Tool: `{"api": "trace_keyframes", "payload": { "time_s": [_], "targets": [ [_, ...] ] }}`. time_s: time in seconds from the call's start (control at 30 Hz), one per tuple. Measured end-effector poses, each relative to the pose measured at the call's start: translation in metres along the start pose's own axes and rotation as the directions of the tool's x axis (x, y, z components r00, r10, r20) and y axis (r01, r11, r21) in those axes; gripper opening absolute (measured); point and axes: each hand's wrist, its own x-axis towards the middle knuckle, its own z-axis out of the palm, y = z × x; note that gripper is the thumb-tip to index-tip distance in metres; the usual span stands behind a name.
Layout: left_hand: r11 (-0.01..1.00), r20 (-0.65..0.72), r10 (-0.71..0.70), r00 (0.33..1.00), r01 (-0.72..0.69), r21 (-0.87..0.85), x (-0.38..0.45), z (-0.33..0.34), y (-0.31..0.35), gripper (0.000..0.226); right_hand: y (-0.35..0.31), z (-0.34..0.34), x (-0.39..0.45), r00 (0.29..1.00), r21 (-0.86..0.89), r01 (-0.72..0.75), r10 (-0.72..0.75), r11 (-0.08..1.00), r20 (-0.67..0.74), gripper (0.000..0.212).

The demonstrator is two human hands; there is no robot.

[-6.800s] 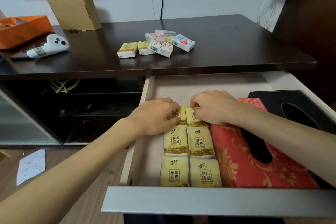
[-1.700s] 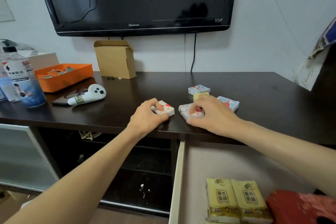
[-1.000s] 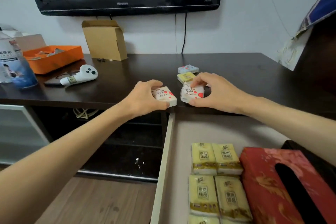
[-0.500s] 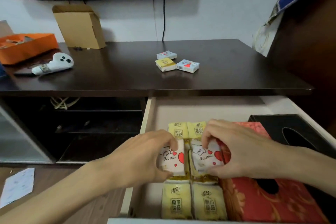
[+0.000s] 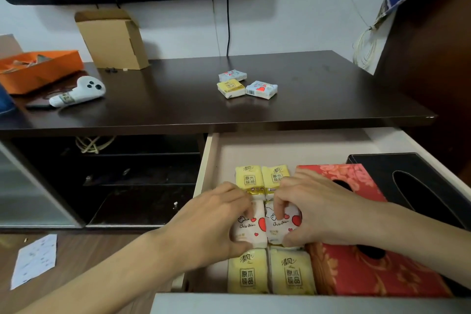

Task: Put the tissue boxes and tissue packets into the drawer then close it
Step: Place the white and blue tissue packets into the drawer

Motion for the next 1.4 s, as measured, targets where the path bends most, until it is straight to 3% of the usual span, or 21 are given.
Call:
{"api": "trace_keyframes", "payload": {
  "time_s": [0.23, 0.33, 0.43, 0.5, 0.6, 0.8, 0.87, 0.97, 1.07, 1.13, 1.3, 1.4],
  "targets": [
    [0.999, -0.022, 0.001, 1.0, -0.002, -0.04, -0.004, 0.0, -0.001, 0.051, -0.001, -0.004, -0.001, 1.0, 0.009, 0.005, -0.005, 1.0, -0.02, 0.032],
    [0.993, -0.085, -0.037, 0.996, 0.027, -0.118, -0.001, -0.013, -0.006, 0.045, 0.009, -0.023, 0.003, 0.983, 0.157, -0.007, 0.036, 0.988, -0.178, 0.014],
    [0.972, -0.189, -0.112, 0.976, 0.068, -0.223, 0.018, -0.03, -0.023, 0.022, 0.032, -0.05, 0.025, 0.93, 0.367, 0.004, 0.131, 0.93, -0.342, 0.004],
    [0.952, -0.259, -0.175, 0.95, 0.096, -0.289, 0.038, -0.041, -0.039, 0.015, 0.049, -0.066, 0.049, 0.893, 0.455, 0.013, 0.194, 0.89, -0.406, 0.008],
    [0.918, -0.299, -0.296, 0.907, 0.183, -0.353, 0.078, -0.052, -0.067, 0.023, 0.078, -0.08, 0.095, 0.845, 0.49, -0.036, 0.289, 0.871, -0.45, 0.015],
    [0.861, -0.367, -0.458, 0.81, 0.302, -0.409, 0.163, -0.051, -0.129, 0.03, 0.117, -0.081, 0.175, 0.797, 0.415, -0.243, 0.425, 0.877, -0.43, 0.056],
    [0.855, -0.37, -0.483, 0.794, 0.336, -0.396, 0.189, -0.05, -0.147, 0.032, 0.127, -0.075, 0.19, 0.799, 0.413, -0.269, 0.441, 0.87, -0.41, 0.061],
    [0.828, -0.341, -0.524, 0.781, 0.372, -0.42, 0.226, -0.052, -0.168, 0.036, 0.142, -0.067, 0.202, 0.771, 0.425, -0.307, 0.484, 0.852, -0.413, 0.047],
    [0.831, -0.322, -0.533, 0.783, 0.411, -0.374, 0.259, -0.061, -0.186, 0.039, 0.152, -0.066, 0.207, 0.662, 0.46, -0.376, 0.58, 0.804, -0.473, 0.042],
    [0.816, -0.284, -0.563, 0.776, 0.467, -0.34, 0.28, -0.065, -0.197, 0.042, 0.153, -0.065, 0.208, 0.602, 0.466, -0.44, 0.637, 0.768, -0.482, 0.051],
    [0.672, -0.104, -0.705, 0.702, 0.614, -0.413, 0.315, -0.057, -0.22, 0.042, 0.153, -0.063, 0.212, 0.607, 0.482, -0.475, 0.671, 0.736, -0.426, 0.084],
    [0.661, -0.173, -0.736, 0.654, 0.642, -0.389, 0.323, -0.053, -0.224, 0.038, 0.154, -0.063, 0.214, 0.603, 0.479, -0.493, 0.682, 0.726, -0.413, 0.093]
  ]
}}
